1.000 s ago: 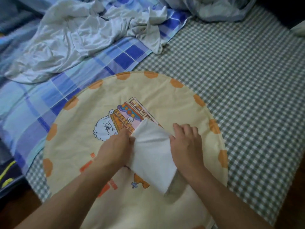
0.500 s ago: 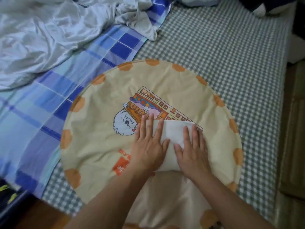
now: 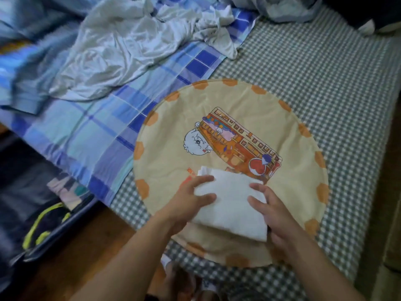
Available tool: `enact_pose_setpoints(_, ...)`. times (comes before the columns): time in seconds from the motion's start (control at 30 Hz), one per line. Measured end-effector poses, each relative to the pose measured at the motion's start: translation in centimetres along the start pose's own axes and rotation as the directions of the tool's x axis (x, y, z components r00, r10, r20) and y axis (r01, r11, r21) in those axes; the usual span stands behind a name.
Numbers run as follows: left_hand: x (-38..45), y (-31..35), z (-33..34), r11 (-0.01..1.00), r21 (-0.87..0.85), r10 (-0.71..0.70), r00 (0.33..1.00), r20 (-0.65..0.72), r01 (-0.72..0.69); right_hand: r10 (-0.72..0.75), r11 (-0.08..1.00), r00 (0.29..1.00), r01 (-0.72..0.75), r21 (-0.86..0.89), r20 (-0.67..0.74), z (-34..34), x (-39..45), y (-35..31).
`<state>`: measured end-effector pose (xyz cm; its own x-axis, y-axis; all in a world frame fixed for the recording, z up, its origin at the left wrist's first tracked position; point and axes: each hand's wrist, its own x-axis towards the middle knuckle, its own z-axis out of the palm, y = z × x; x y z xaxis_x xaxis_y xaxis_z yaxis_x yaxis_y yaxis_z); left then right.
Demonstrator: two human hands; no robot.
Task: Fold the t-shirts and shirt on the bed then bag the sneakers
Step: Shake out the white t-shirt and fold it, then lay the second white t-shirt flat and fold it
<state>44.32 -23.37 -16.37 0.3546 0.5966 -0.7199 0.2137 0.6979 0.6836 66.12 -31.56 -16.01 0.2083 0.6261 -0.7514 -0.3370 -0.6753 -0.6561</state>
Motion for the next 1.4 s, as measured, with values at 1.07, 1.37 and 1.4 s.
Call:
enact_pose_setpoints(1.07, 9.6, -41.3, -86.2, 0.968, -0.237, -0.249, 0.504, -0.827, 0.089, -0.080, 0.006, 0.789, 0.611, -0.791, 0.609, 92.4, 34.3, 42.5)
enact_pose_setpoints(1.37, 13.2, -47.3, -84.2, 0.876, -0.100, -0.413, 0.625, -0.662, 0.472, 0.166, -0.269, 0.825, 0.564, -0.780, 0.540, 89.7, 37.5, 48.0)
enact_pose_setpoints(1.4, 12.8, -46.5, -83.9, 0.850, -0.099, -0.459, 0.634, -0.622, 0.518, 0.227, -0.271, 0.852, 0.520, -0.810, 0.471, 89.8, 36.5, 47.5)
